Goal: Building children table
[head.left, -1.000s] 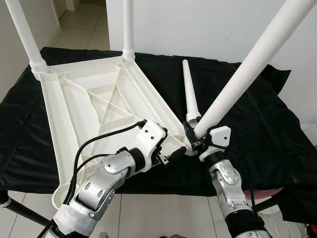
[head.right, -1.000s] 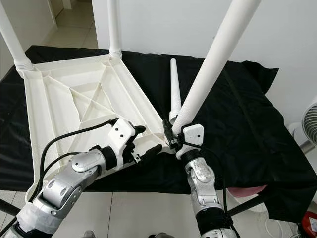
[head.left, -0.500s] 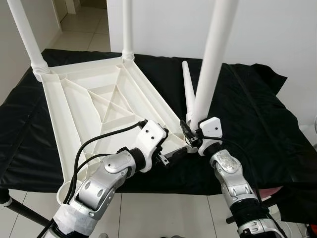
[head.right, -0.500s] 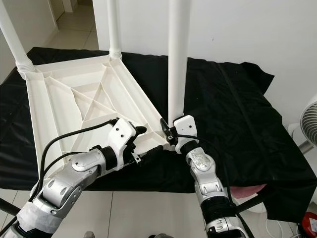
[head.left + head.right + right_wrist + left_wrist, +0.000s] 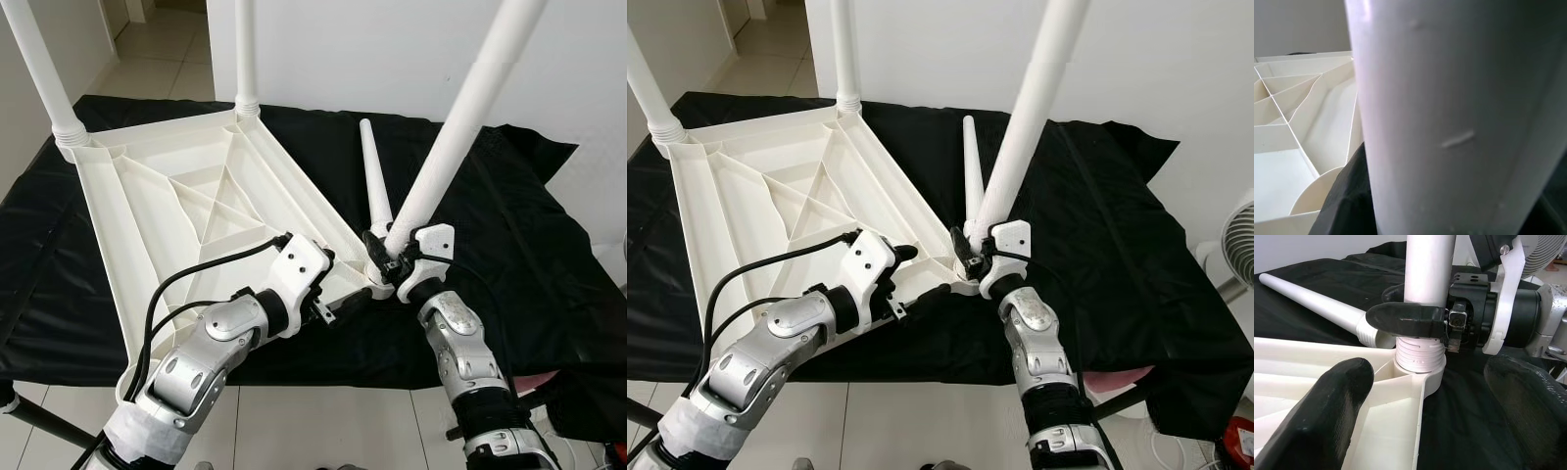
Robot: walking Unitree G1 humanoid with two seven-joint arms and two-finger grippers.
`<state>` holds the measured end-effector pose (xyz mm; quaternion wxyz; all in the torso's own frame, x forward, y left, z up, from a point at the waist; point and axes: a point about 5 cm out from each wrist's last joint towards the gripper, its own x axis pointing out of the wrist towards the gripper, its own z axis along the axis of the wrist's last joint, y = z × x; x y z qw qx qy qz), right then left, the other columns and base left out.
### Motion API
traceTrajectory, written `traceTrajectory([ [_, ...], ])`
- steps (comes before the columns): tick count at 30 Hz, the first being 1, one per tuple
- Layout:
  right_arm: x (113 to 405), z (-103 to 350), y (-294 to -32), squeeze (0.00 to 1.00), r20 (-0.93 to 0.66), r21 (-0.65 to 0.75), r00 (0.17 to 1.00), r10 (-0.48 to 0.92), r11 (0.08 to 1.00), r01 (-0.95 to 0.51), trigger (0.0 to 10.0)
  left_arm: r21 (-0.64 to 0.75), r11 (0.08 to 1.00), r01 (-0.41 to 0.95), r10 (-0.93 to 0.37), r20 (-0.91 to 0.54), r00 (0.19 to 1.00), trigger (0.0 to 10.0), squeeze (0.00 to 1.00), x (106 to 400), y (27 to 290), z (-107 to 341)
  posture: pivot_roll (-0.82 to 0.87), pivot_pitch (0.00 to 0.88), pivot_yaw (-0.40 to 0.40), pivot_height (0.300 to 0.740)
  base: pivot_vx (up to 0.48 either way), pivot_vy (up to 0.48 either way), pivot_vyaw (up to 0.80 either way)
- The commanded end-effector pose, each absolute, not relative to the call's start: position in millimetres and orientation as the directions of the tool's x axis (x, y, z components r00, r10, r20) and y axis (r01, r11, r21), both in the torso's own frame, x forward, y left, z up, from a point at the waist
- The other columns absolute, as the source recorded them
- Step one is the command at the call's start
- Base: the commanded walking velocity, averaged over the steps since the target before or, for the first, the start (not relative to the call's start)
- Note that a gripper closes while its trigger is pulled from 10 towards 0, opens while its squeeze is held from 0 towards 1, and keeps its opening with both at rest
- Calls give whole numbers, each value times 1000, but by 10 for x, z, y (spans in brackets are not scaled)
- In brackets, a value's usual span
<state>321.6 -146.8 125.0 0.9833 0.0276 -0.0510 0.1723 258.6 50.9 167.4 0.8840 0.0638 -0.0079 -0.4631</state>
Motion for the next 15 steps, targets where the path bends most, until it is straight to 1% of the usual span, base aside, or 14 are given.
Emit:
traceTrajectory([
  [1, 3131, 871, -1510, 0, -75, 125, 953, 293, 951, -283, 10000, 119, 517, 848, -849, -55, 525, 10000, 0, 2565, 489, 1683, 63, 62, -57, 740, 0, 0, 0],
  [10, 3114, 860, -1467, 0, -80, 144, 959, 271, 955, -258, 10000, 122, 512, 850, -852, -56, 521, 10000, 0, 2558, 481, 1687, 63, 56, -58, 740, 0, 0, 0],
  [14, 3095, 846, -1445, 0, -88, 107, 957, 277, 958, -267, 10000, 122, 511, 851, -852, -56, 520, 10000, 0, 2556, 480, 1687, 63, 53, -58, 740, 0, 0, 0],
  [15, 3091, 846, -1434, 0, -91, 79, 954, 286, 957, -279, 10000, 122, 511, 851, -852, -56, 520, 10000, 0, 2557, 479, 1688, 63, 53, -58, 740, 0, 0, 0],
])
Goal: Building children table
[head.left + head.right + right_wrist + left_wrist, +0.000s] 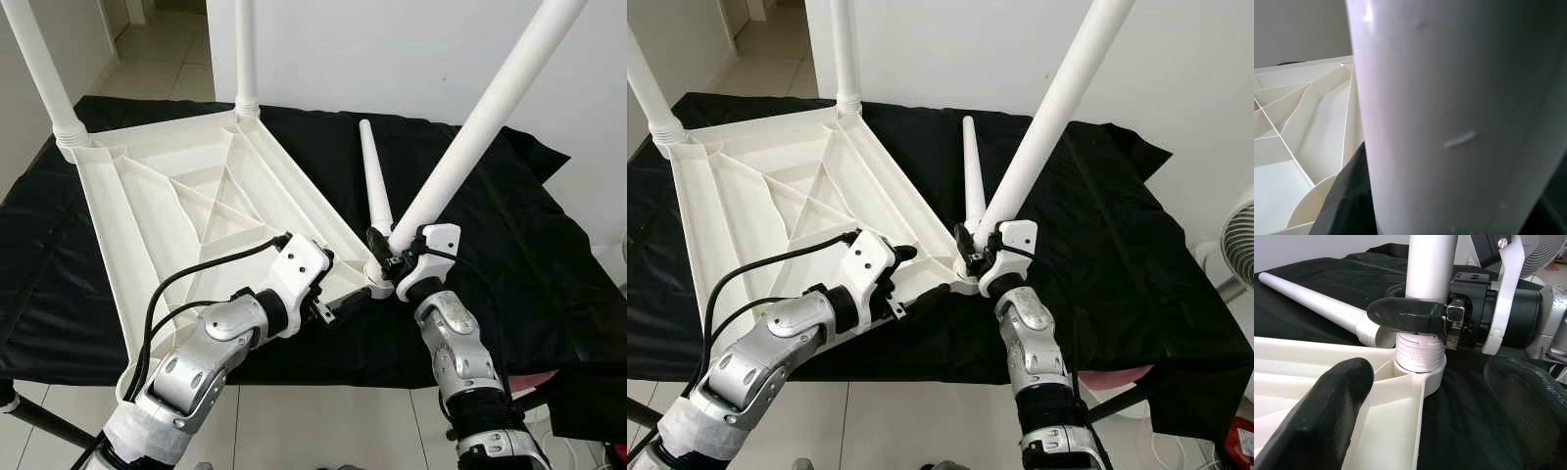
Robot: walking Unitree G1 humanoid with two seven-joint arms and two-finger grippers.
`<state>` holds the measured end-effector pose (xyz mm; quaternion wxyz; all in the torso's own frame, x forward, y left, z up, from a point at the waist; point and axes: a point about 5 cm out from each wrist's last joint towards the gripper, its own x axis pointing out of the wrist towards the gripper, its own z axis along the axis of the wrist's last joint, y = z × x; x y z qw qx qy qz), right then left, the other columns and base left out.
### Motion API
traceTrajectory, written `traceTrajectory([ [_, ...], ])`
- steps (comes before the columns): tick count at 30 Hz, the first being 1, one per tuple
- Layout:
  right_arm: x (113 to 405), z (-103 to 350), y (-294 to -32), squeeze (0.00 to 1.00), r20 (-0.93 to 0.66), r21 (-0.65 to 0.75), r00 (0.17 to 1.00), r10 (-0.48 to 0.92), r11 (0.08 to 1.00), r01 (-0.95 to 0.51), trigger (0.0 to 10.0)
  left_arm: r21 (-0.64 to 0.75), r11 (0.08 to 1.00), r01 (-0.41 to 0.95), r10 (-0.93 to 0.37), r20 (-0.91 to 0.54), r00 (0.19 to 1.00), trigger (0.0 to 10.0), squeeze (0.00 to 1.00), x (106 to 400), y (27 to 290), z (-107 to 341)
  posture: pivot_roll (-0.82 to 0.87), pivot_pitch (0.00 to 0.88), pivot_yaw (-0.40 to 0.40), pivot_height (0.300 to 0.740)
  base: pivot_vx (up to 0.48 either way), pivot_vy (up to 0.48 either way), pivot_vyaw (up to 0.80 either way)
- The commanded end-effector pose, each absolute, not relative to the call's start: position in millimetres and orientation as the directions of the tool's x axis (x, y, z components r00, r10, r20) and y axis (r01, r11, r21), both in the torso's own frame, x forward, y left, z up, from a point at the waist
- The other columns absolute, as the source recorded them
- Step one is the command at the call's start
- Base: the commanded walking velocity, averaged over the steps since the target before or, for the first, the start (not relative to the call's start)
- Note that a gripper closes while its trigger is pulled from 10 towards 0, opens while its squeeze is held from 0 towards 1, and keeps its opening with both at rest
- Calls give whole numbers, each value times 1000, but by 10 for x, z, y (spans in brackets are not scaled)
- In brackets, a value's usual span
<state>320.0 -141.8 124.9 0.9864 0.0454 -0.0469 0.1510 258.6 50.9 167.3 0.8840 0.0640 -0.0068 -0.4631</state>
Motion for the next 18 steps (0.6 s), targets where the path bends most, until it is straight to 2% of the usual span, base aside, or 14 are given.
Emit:
traceTrajectory([
  [1, 3091, 846, -1434, 0, -91, 79, 954, 286, 957, -279, 10000, 122, 511, 851, -852, -56, 520, 10000, 0, 2557, 479, 1688, 63, 53, -58, 740, 0, 0, 0],
  [3, 3094, 849, -1420, 0, -111, 2, 943, 314, 949, -315, 10000, 123, 510, 851, -853, -56, 519, 10000, 0, 2560, 476, 1691, 60, 52, -58, 740, 0, 0, 0],
  [6, 3100, 845, -1416, 0, -129, -18, 935, 331, 942, -336, 10000, 124, 510, 851, -853, -55, 519, 10000, 0, 2563, 476, 1693, 60, 53, -56, 740, 0, 0, 0],
  [13, 3177, 854, -1473, 0, -199, -12, 927, 318, 945, -327, 10000, 127, 514, 848, -850, -53, 524, 10000, 0, 2578, 484, 1705, 63, 58, -56, 740, 0, 0, 0],
  [18, 3202, 907, -1482, 0, -180, -11, 933, 312, 948, -319, 10000, 128, 519, 845, -848, -53, 528, 10000, 0, 2583, 491, 1709, 64, 60, -57, 740, 0, 0, 0],
])
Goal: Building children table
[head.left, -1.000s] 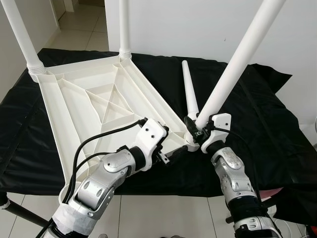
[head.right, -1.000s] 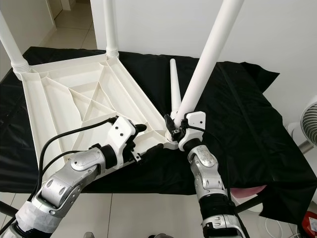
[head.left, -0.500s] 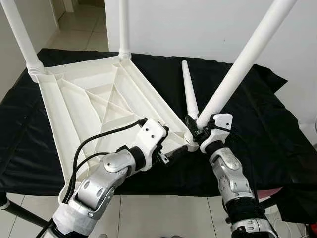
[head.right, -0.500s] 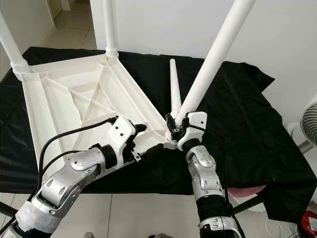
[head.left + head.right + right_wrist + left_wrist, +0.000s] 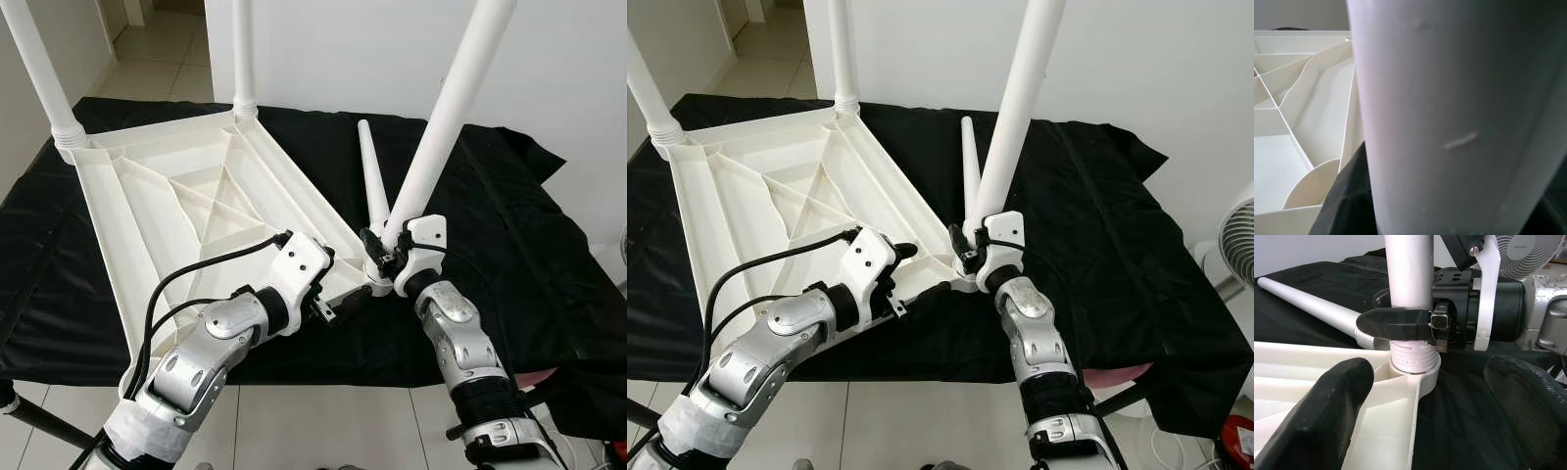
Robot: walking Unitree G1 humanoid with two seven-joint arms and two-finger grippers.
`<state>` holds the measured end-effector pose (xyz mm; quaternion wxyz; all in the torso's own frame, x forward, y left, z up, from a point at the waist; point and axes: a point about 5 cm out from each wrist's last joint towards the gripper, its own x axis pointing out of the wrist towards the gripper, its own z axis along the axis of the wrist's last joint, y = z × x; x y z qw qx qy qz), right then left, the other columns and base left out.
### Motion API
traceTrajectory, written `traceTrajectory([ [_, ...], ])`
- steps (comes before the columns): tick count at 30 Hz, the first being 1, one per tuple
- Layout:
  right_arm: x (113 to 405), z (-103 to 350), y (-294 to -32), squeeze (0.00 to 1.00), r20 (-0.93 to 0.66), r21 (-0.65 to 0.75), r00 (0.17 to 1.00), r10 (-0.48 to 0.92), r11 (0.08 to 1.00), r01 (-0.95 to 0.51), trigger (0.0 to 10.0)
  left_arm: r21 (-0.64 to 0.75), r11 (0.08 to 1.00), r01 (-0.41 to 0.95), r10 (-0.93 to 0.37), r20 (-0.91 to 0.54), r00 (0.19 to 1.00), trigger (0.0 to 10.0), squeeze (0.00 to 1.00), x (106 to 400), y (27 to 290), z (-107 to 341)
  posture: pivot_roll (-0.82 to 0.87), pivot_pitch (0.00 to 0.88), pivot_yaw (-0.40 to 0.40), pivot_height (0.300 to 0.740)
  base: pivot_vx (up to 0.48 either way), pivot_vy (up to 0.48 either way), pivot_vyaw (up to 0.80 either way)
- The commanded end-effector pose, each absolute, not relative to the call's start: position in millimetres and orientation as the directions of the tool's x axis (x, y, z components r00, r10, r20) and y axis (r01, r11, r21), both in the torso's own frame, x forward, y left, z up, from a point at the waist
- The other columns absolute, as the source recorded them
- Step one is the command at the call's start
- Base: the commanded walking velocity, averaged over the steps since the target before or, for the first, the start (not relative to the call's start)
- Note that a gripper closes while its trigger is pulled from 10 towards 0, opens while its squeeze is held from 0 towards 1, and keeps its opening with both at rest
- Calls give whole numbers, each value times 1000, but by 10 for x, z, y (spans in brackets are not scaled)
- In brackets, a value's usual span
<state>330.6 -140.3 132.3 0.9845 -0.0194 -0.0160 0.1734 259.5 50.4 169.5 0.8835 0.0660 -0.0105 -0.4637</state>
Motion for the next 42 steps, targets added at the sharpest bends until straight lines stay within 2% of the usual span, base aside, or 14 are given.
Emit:
traceTrajectory([
  [1, 3202, 907, -1482, 0, -180, -11, 933, 312, 948, -319, 10000, 128, 519, 845, -848, -53, 528, 10000, 0, 2583, 491, 1709, 64, 60, -57, 740, 0, 0, 0],
  [8, 3166, 884, -1468, 0, -169, -22, 937, 306, 949, -314, 10000, 128, 521, 844, -846, -52, 530, 10000, 0, 2585, 494, 1711, 64, 61, -58, 740, 0, 0, 0],
  [11, 3127, 1086, -1378, 0, -26, -19, 929, 368, 929, -369, 10000, 131, 522, 843, -847, -42, 530, 10000, 0, 2615, 499, 1740, 61, 56, -57, 740, 0, 0, 0],
  [15, 3124, 1144, -1363, 0, 6, -21, 924, 381, 924, -381, 10000, 132, 522, 843, -847, -39, 530, 10000, 0, 2625, 500, 1748, 60, 55, -58, 740, 0, 0, 0],
  [16, 3121, 1237, -1339, 0, 24, 1, 898, 439, 898, -439, 10000, 110, 515, 850, -854, -26, 520, 10000, 1000, 2658, 508, 1779, 56, 49, -61, 740, 0, 0, 0],
  [19, 3121, 1349, -1320, 0, 32, 16, 855, 518, 855, -519, 10000, 101, 486, 868, -873, -2, 488, 10000, 1000, 2696, 517, 1850, 54, 45, -64, 740, 0, 0, 0],
  [24, 3128, 1419, -1328, 0, 28, -22, 818, 575, 818, -575, 10000, 121, 514, 849, -857, 29, 515, 10000, 1000, 2804, 543, 1966, 54, 38, -71, 740, 0, 0, 0],
  [25, 3139, 1438, -1334, 0, 26, -34, 809, 588, 809, -587, 10000, 118, 528, 841, -849, 48, 526, 10000, 220, 2854, 554, 2027, 55, 33, -79, 740, 0, 0, 0],
  [26, 3139, 1438, -1334, 0, 26, -34, 809, 588, 809, -587, 10000, 118, 528, 841, -849, 48, 526, 10000, 220, 2854, 554, 2027, 55, 33, -79, 740, 0, 0, 0],
  [27, 3152, 1456, -1337, 0, 22, -49, 799, 601, 799, -599, 10000, 106, 525, 844, -851, 88, 518, 10000, 0, 2884, 560, 2125, 55, 31, -81, 740, 0, 0, 0],
  [35, 3170, 1565, -1300, 0, 23, -139, 728, 685, 723, -676, 10000, 34, 469, 882, -864, 226, 451, 10000, 0, 2927, 553, 2480, 52, 19, -82, 740, 0, 0, 0],
  [37, 3179, 1612, -1288, 0, 1, -184, 691, 723, 679, -711, 10000, -8, 385, 923, -889, 265, 373, 10000, 0, 2878, 505, 2571, 54, 15, -82, 740, 0, 0, 0],
  [39, 3179, 1612, -1288, 0, 1, -184, 691, 723, 679, -711, 10000, -8, 385, 923, -889, 265, 373, 10000, 0, 2878, 505, 2571, 54, 15, -82, 740, 0, 0, 0],
  [42, 3186, 1639, -1281, 0, -19, -213, 661, 750, 643, -736, 10000, -19, 336, 942, -904, 273, 329, 10000, 0, 2848, 477, 2607, 53, 13, -79, 740, 0, 0, 0],
])
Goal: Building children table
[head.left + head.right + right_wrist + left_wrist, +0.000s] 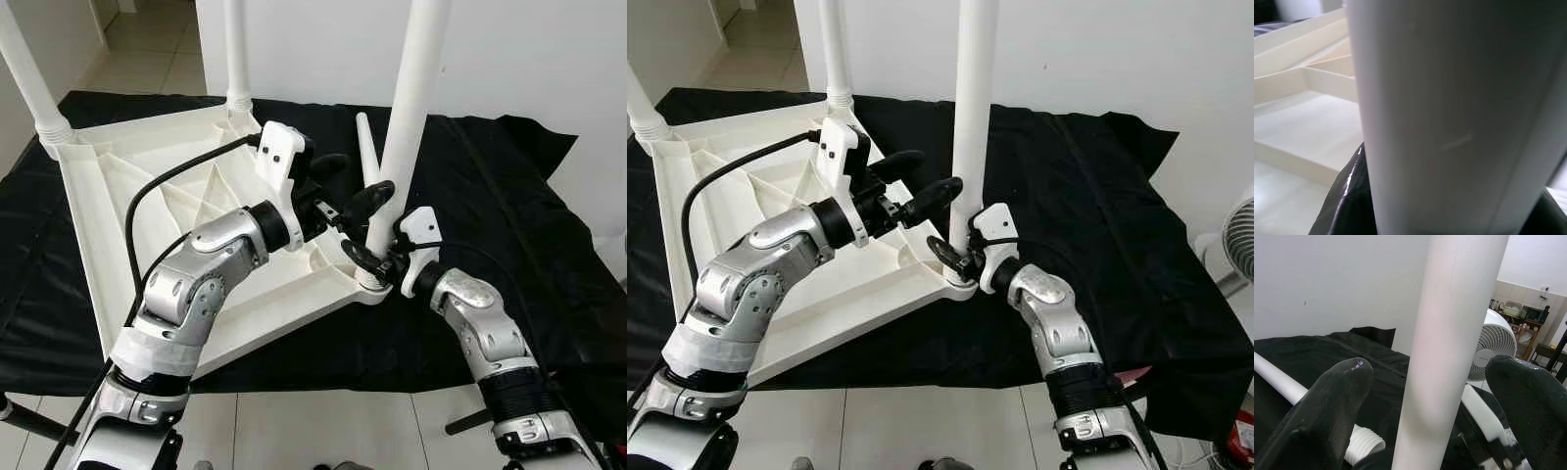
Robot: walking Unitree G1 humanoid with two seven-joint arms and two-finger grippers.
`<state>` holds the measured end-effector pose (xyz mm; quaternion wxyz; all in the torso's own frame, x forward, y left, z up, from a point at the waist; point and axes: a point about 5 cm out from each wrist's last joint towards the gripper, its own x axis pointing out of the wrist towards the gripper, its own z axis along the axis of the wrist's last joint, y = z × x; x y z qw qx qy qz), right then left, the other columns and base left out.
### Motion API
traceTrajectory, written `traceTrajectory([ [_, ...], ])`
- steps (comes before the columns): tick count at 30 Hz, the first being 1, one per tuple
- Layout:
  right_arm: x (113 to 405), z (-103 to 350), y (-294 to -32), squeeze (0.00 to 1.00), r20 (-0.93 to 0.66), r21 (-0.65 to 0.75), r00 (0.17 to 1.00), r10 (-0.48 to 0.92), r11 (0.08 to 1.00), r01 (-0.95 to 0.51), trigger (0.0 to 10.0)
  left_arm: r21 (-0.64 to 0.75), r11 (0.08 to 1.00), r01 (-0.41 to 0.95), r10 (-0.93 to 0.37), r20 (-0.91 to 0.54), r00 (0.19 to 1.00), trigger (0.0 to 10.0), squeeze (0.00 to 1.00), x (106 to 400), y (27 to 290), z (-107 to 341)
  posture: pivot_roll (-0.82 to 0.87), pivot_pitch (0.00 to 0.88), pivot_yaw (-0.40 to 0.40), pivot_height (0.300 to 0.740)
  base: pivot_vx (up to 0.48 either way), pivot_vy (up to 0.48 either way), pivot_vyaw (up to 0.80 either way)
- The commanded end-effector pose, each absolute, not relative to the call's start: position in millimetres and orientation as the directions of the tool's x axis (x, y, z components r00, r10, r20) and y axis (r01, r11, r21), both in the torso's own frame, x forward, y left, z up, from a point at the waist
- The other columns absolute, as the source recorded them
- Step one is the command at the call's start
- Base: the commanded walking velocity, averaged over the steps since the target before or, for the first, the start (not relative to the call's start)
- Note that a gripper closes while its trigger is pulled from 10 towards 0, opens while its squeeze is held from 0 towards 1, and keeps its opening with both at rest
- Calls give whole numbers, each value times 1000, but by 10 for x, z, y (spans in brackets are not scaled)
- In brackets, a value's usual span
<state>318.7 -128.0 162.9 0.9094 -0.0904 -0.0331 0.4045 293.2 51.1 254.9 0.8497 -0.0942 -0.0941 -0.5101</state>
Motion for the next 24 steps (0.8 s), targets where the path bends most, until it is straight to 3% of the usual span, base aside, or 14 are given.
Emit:
traceTrajectory([
  [1, 3189, 1645, -1273, 0, -33, -226, 647, 762, 624, -747, 10000, -19, 327, 945, -908, 271, 320, 10000, 0, 2847, 462, 2613, 55, 8, -78, 740, 0, 0, 0],
  [13, 3206, 1698, -1225, 0, -102, -296, 551, 828, 504, -812, 10000, -11, 318, 948, -911, 272, 309, 10000, 0, 2920, 391, 2773, 53, 0, -72, 740, 0, 0, 0],
  [18, 3210, 1701, -1223, 0, -106, -297, 548, 830, 499, -814, 10000, -5, 320, 948, -912, 270, 309, 10000, 0, 2925, 382, 2794, 52, 0, -71, 740, 0, 0, 0],
  [19, 3215, 1703, -1225, 0, -106, -294, 550, 829, 502, -813, 10000, -6, 320, 947, -912, 269, 310, 8745, 0, 2925, 377, 2800, 50, 0, -69, 740, 0, 0, 0],
  [20, 3215, 1703, -1225, 0, -106, -294, 550, 829, 502, -813, 10000, -6, 320, 947, -912, 269, 310, 8745, 0, 2925, 377, 2800, 50, 0, -69, 740, 0, 0, 0],
  [21, 3221, 1703, -1230, 0, -107, -295, 553, 827, 504, -812, 10000, -12, 321, 947, -910, 272, 312, 0, 0, 2930, 373, 2806, 49, 0, -69, 740, 0, 0, 0],
  [24, 3226, 1702, -1235, 0, -108, -295, 556, 824, 508, -809, 10000, -13, 320, 947, -909, 278, 311, 0, 0, 2930, 369, 2813, 48, 0, -69, 740, 0, 0, 0],
])
